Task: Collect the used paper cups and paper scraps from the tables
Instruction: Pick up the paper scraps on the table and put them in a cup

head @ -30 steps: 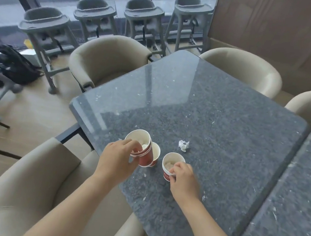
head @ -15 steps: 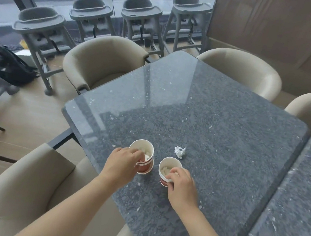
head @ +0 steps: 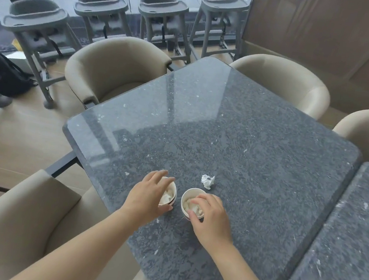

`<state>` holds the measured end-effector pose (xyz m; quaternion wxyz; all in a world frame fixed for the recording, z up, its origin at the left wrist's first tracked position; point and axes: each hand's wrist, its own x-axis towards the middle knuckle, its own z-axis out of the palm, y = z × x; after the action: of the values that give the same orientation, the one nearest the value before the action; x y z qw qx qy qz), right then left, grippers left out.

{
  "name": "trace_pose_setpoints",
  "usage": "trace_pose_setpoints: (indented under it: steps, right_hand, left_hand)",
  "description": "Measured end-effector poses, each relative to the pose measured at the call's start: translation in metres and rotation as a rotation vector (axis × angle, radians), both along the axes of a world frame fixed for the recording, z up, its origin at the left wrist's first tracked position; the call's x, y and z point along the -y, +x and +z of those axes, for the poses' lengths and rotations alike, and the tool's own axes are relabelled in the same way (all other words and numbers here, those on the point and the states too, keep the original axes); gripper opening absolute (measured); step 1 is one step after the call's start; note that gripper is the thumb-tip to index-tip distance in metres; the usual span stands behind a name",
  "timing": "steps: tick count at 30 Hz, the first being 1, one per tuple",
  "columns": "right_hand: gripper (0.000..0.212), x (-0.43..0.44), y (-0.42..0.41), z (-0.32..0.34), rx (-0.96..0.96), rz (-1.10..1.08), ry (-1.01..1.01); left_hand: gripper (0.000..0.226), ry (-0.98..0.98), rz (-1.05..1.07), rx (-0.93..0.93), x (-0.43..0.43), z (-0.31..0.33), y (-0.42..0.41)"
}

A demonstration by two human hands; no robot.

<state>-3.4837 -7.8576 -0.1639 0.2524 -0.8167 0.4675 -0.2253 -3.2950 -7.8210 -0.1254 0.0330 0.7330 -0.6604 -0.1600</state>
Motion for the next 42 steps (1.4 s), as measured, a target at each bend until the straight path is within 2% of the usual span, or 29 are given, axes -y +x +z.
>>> trace_pose_setpoints:
  steps: [4, 13, 23, 27, 30, 34, 42]
  right_hand:
    - [0.018, 0.019, -0.002, 0.002, 0.010, -0.030, -0.017]
    - [0.017, 0.076, -0.001, -0.011, -0.021, -0.092, 0.028]
    - [0.026, 0.123, 0.003, -0.050, -0.247, 0.098, 0.221]
    - [0.038, 0.127, 0.009, -0.063, -0.349, 0.179, 0.286]
    - [0.032, 0.126, 0.007, -0.070, -0.389, 0.167, 0.303]
    - [0.026, 0.123, 0.004, -0.062, -0.304, 0.104, 0.329]
    - [0.031, 0.099, 0.029, 0.009, 0.163, 0.068, 0.179]
  left_hand:
    - [0.076, 0.117, 0.054, -0.067, 0.004, -0.009, -0.002]
    - [0.069, 0.012, 0.084, -0.166, 0.041, -0.019, -0.003]
    - [0.067, -0.030, 0.095, -0.185, 0.070, -0.026, 0.012]
    - [0.067, -0.040, 0.091, -0.191, 0.078, -0.028, 0.016]
    - [0.068, -0.018, 0.097, -0.185, 0.078, -0.029, 0.017]
    - [0.069, -0.001, 0.121, -0.165, 0.073, -0.029, 0.017]
    - [0.072, 0.006, 0.163, -0.173, 0.032, -0.029, 0.020]
